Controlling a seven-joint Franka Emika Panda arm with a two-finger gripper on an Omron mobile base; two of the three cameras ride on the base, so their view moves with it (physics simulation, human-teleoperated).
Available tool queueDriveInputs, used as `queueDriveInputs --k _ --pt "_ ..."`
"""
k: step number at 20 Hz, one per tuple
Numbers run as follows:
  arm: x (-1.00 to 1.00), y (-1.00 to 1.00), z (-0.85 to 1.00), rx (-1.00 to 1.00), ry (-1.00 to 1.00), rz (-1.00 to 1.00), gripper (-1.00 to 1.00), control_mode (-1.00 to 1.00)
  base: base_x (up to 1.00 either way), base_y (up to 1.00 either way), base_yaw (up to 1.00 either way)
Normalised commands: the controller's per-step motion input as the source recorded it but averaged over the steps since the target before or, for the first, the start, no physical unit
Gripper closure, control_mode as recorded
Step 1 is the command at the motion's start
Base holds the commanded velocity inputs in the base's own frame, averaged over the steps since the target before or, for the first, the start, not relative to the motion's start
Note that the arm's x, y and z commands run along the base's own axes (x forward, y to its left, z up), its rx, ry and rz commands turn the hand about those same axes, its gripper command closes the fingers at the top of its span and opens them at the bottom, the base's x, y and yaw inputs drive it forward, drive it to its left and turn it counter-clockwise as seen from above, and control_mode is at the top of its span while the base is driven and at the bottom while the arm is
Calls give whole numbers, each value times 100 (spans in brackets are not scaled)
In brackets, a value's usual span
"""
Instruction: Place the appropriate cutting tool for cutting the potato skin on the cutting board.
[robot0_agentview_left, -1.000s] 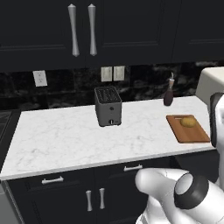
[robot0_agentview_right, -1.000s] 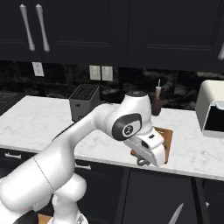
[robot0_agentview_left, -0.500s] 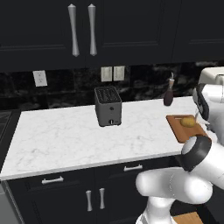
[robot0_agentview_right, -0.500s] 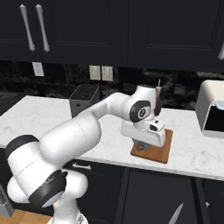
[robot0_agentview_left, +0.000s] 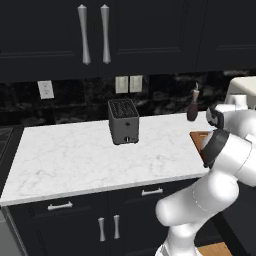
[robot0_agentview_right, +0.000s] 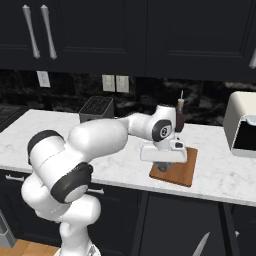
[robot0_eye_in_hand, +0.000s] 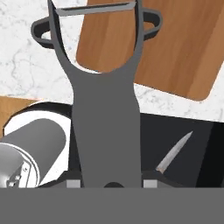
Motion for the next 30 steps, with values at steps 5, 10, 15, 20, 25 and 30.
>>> queueDriveInputs --k 5,10,15,20,25,30 --pt "46 -1 -57 6 4 28 100 -100 0 0 0" --pt "49 -3 -42 3 2 12 100 -100 0 0 0" --pt "57 -10 -38 2 0 7 100 -100 0 0 0" --pt "28 -35 -25 3 0 1 -100 -100 0 0 0" --pt "3 -14 -7 1 0 0 -100 -100 0 0 0" --pt "-11 7 32 2 -1 0 -100 -100 0 0 0"
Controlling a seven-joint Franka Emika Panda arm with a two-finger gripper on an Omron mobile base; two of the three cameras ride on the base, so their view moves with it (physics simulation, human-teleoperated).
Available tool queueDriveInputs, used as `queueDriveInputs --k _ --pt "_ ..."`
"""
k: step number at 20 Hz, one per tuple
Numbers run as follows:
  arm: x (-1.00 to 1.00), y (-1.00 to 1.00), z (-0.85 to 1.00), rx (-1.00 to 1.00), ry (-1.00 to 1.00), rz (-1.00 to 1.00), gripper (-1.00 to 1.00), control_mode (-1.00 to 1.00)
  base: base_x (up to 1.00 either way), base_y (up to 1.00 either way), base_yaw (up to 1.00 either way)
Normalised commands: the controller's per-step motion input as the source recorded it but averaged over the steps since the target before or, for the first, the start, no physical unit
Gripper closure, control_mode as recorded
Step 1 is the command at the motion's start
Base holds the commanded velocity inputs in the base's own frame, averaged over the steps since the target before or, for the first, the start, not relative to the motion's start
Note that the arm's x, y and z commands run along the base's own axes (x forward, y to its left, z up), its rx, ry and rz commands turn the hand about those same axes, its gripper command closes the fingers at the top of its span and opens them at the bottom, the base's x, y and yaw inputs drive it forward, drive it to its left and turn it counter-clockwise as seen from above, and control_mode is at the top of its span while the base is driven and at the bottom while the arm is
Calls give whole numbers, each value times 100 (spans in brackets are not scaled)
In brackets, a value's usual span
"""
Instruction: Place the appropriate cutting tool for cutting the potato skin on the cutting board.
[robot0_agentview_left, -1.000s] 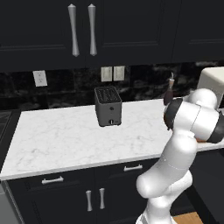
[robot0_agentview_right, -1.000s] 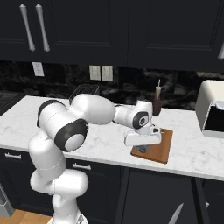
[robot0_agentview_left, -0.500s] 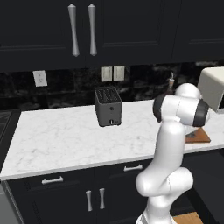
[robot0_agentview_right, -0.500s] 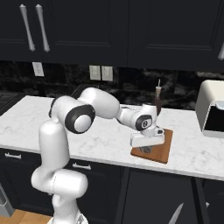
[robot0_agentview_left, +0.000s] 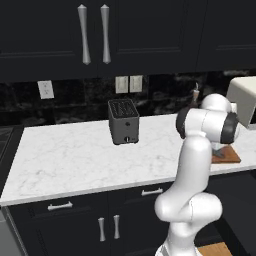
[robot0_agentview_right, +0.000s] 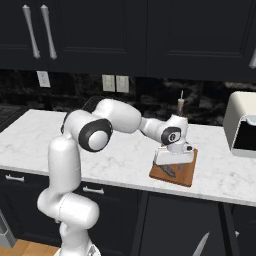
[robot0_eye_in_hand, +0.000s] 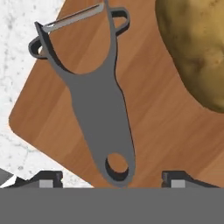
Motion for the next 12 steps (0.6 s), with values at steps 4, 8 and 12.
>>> queueDriveInputs --k 4,8,12 --pt "-56 52 77 0 0 0 -100 -100 0 0 0" --pt "-92 97 85 -1 -10 1 -100 -100 0 0 0" --pt "-89 100 62 -8 -16 0 -100 -100 0 0 0"
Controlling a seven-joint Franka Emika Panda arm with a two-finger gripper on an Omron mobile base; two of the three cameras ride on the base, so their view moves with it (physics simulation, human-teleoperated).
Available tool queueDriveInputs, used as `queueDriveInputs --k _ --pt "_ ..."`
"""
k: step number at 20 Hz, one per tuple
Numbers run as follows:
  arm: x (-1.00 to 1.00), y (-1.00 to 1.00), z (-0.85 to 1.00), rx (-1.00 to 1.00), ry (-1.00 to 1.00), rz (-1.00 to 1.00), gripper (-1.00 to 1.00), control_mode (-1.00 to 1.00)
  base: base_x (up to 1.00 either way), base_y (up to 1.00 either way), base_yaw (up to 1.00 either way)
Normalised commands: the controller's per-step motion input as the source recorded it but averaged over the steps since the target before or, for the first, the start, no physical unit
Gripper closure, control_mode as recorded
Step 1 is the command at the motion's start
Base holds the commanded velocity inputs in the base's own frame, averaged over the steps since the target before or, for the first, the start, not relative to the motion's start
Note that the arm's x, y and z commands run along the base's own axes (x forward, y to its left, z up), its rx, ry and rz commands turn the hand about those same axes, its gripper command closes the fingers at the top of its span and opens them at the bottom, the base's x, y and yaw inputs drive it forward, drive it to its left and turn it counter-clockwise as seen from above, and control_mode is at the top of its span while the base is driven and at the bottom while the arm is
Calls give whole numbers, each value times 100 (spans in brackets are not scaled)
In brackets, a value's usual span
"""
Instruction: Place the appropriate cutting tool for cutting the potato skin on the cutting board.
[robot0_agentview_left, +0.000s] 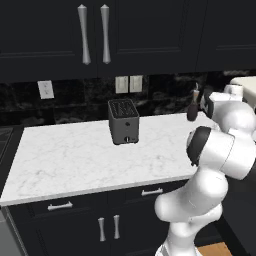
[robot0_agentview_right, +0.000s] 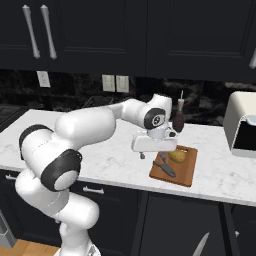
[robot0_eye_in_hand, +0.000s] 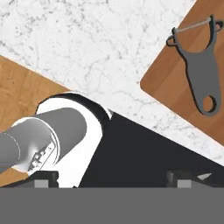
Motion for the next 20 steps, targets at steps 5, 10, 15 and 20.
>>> queueDriveInputs --k 5,10,15,20 --pt "-72 100 52 -14 -11 0 -100 -100 0 0 0" --pt "-36 100 40 -16 0 0 -100 -100 0 0 0" --pt "-15 100 27 -5 0 0 -100 -100 0 0 0" --pt "0 55 2 0 0 0 -100 -100 0 0 0"
